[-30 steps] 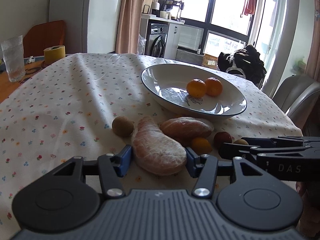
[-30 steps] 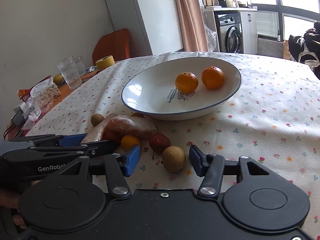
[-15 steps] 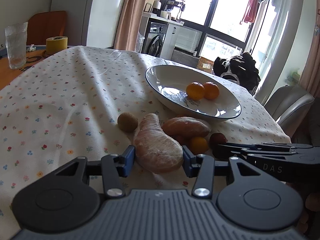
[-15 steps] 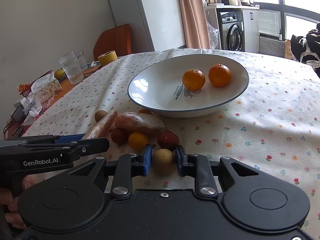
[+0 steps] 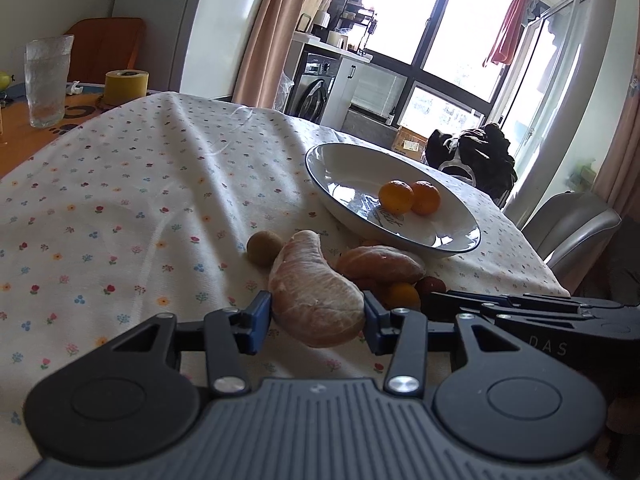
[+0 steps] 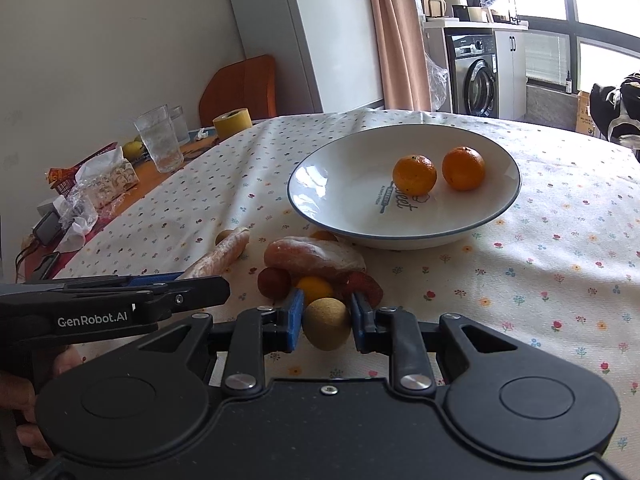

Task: Organize fruits
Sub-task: 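Carry the pomelo segment and kiwi into the white bowl and release both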

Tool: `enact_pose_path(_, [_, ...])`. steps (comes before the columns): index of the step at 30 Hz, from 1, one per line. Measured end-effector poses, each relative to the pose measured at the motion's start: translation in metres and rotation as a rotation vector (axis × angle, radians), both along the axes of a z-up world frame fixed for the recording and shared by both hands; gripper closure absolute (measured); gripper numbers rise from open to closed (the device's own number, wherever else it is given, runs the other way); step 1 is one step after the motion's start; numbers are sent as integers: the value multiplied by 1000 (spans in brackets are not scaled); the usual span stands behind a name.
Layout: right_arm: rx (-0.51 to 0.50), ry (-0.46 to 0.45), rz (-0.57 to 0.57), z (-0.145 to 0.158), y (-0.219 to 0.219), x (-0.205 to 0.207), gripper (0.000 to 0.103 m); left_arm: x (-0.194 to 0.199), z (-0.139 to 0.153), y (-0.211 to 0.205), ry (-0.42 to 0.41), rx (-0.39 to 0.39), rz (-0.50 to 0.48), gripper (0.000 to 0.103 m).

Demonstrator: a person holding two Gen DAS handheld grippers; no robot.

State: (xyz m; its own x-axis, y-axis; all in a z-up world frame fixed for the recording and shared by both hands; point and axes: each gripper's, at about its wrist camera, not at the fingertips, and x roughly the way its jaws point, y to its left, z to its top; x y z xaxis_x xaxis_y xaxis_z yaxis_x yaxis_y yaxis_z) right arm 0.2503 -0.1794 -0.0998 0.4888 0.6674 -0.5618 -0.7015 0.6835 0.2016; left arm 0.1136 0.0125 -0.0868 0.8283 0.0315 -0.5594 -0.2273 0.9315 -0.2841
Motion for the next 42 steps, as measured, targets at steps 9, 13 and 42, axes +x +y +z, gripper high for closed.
enact_pose_path(9, [14,7,12,-1,3,0,79,-3,6,10,5,-6,30,58])
enact_pose_path(13, [22,-2,14,4,5,-1,79,-5,10,10,-6,-13,25,58])
enact_pose_path(42, [84,-103,-48,39,-11,47,79,47,38,-9,-74,50,-14,58])
